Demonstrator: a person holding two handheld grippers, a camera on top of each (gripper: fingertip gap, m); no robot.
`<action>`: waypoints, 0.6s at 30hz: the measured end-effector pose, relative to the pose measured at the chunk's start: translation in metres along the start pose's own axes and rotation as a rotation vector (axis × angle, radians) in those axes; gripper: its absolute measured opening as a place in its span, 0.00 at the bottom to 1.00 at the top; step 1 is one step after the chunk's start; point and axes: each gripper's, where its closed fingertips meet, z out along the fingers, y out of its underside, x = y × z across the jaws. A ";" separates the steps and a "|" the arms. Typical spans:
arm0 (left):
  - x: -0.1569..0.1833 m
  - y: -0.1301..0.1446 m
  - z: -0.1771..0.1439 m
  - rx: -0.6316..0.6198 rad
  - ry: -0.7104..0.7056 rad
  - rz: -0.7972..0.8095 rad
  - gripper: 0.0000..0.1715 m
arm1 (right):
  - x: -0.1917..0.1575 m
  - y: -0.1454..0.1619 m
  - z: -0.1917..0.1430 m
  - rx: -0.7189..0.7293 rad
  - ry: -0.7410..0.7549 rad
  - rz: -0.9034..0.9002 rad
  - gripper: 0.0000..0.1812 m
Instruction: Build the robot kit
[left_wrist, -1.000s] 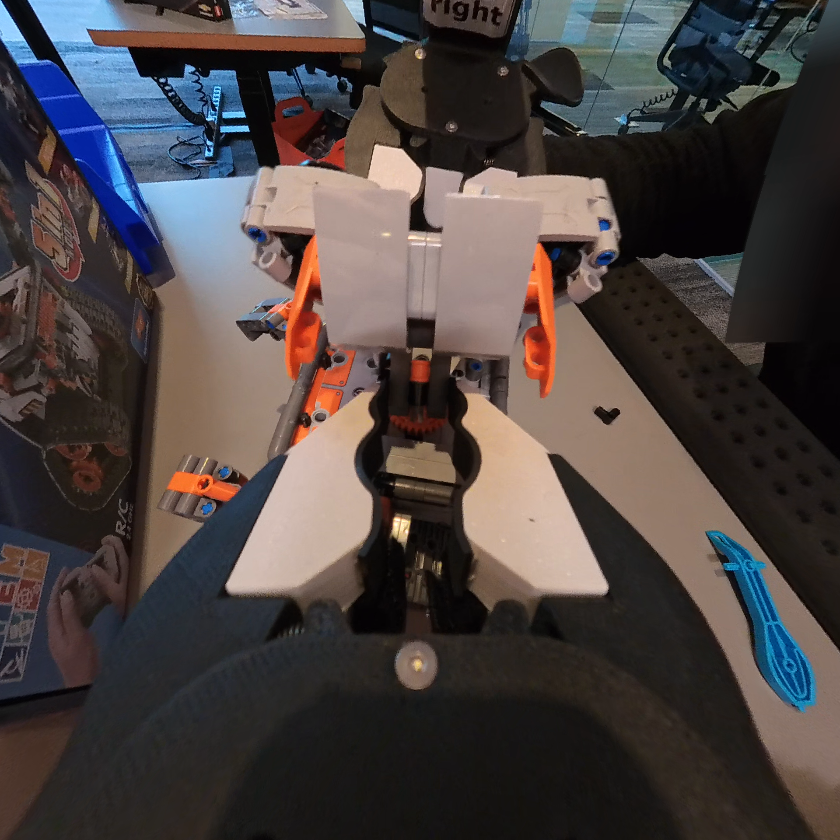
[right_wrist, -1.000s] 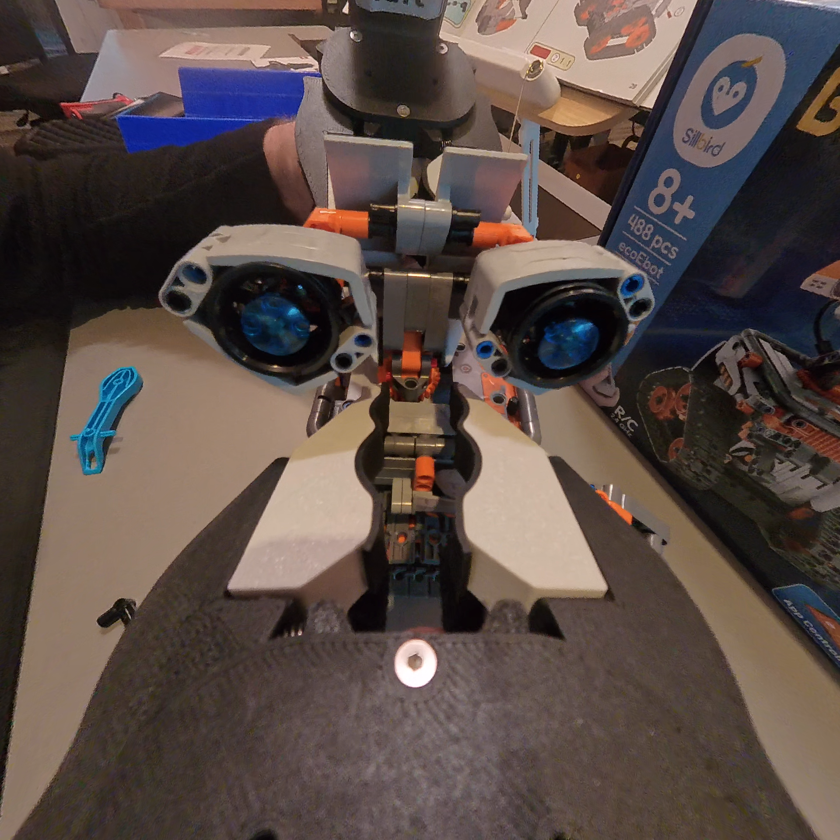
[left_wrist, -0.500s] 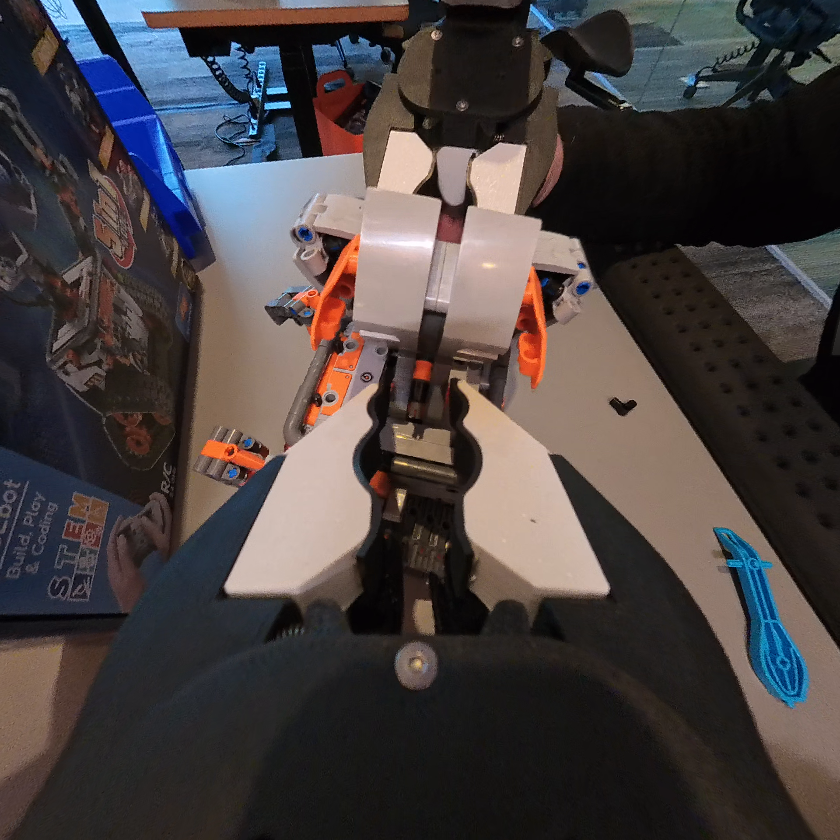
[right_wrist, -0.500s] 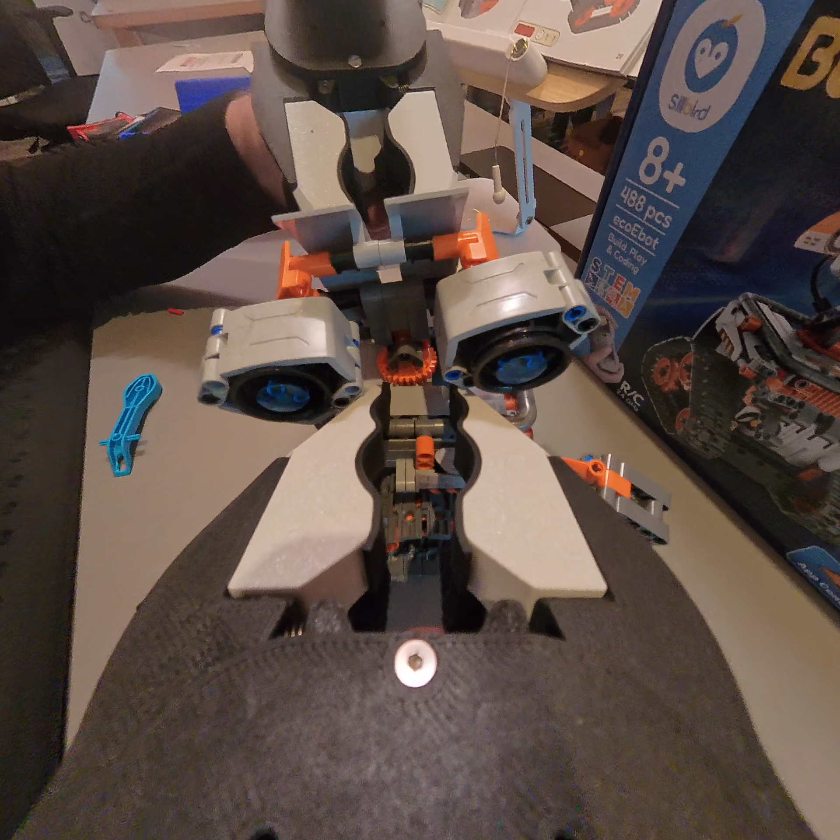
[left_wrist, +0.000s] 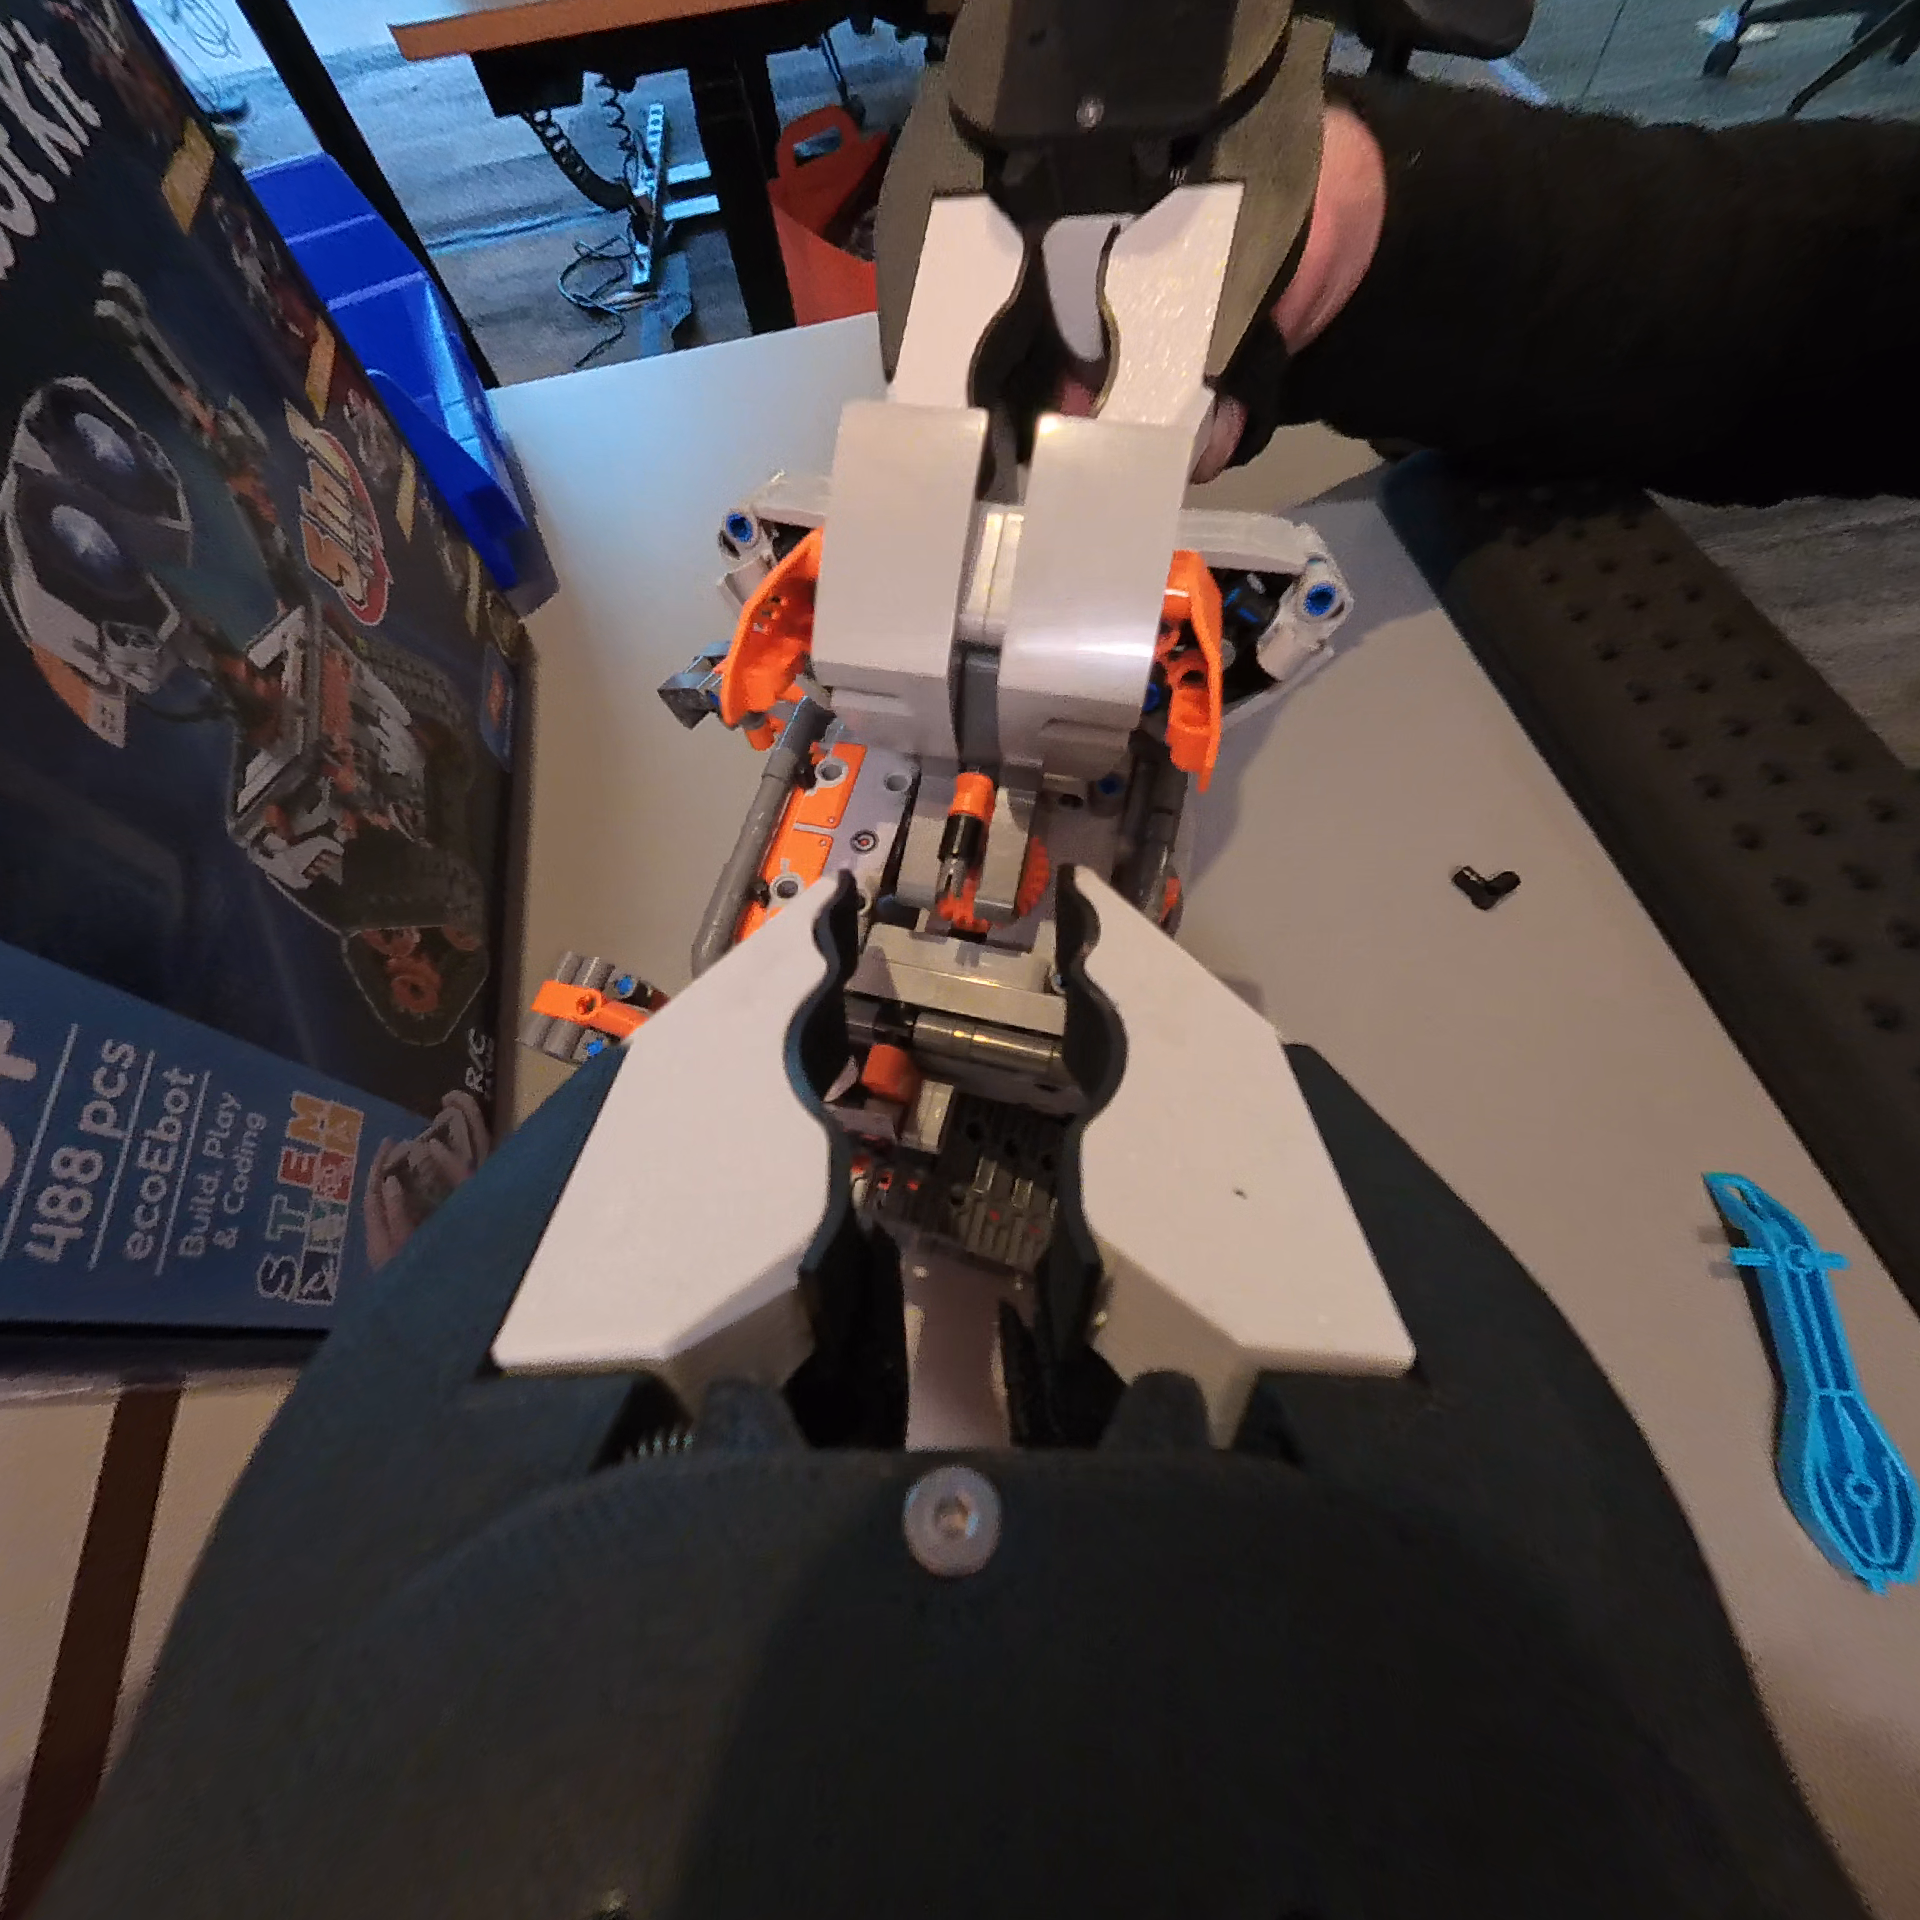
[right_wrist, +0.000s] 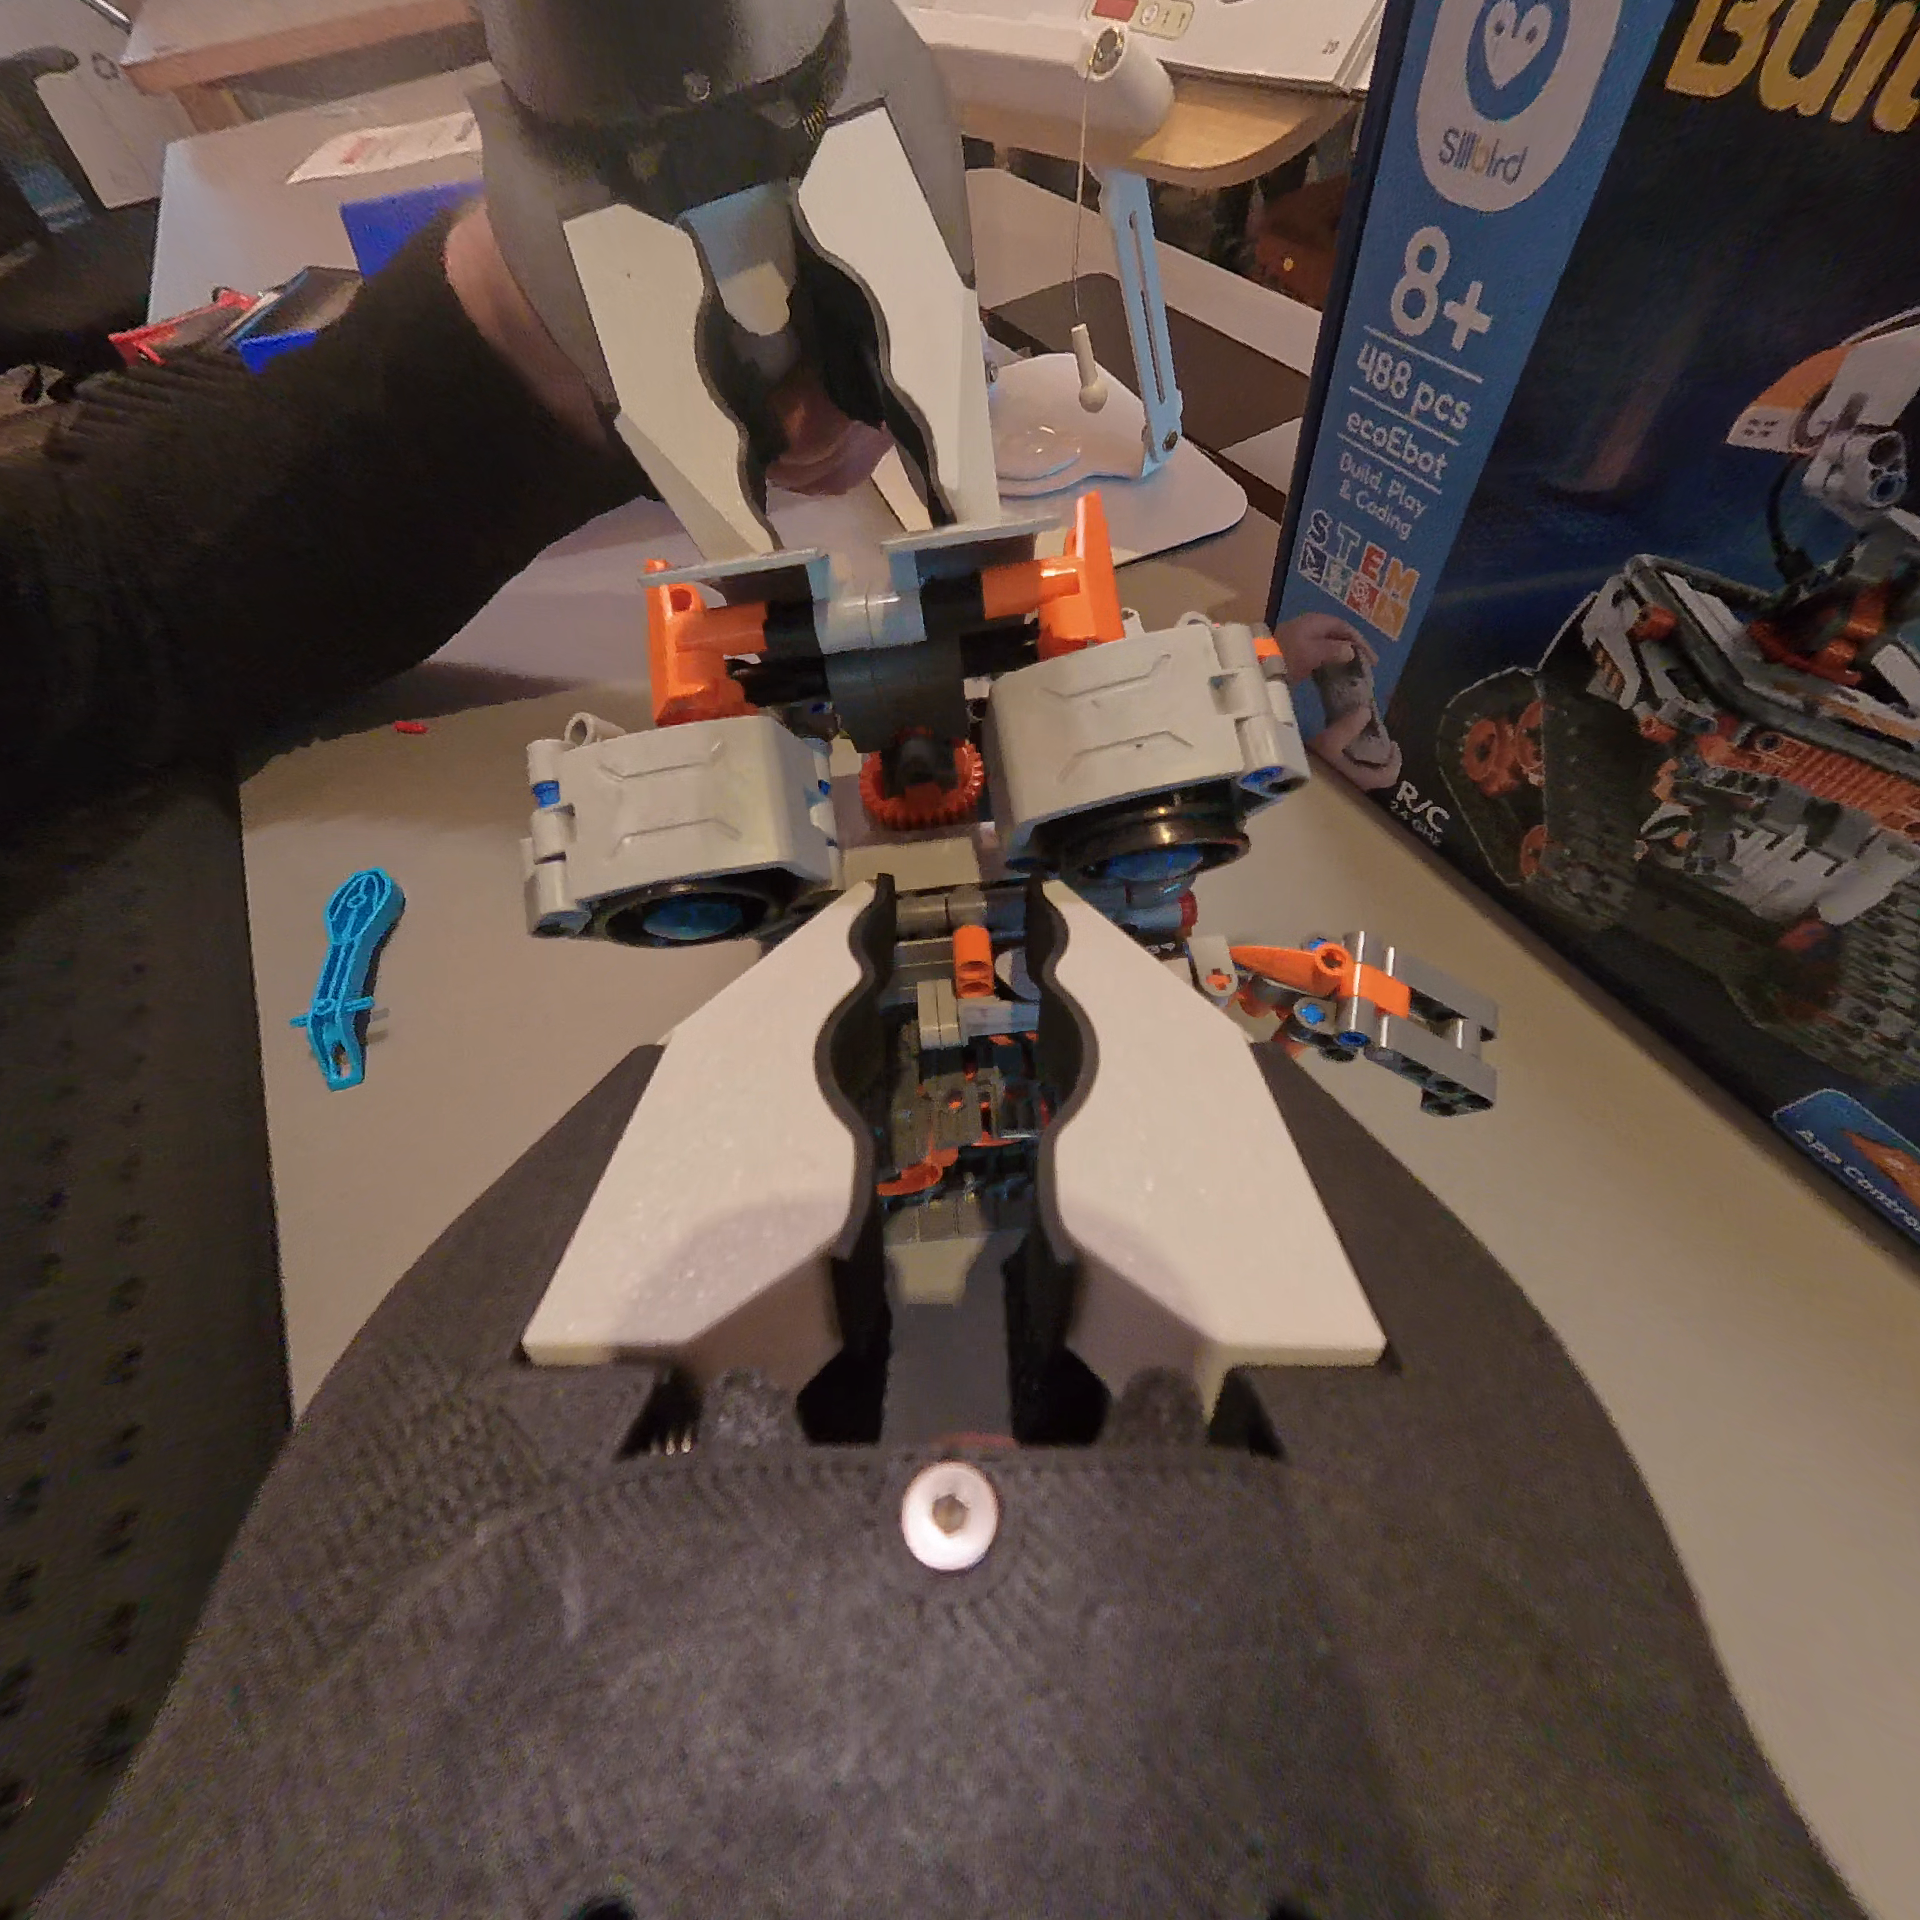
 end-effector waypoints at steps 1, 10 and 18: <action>0.000 0.001 0.000 -0.010 -0.006 0.012 0.21 | 0.000 0.000 0.000 -0.002 0.005 0.000 0.13; 0.003 0.002 0.005 -0.034 -0.009 0.038 0.11 | -0.006 -0.002 -0.008 0.000 0.019 0.037 0.13; 0.004 0.000 0.001 -0.002 0.007 0.039 0.08 | -0.005 0.000 -0.025 0.029 0.059 0.106 0.18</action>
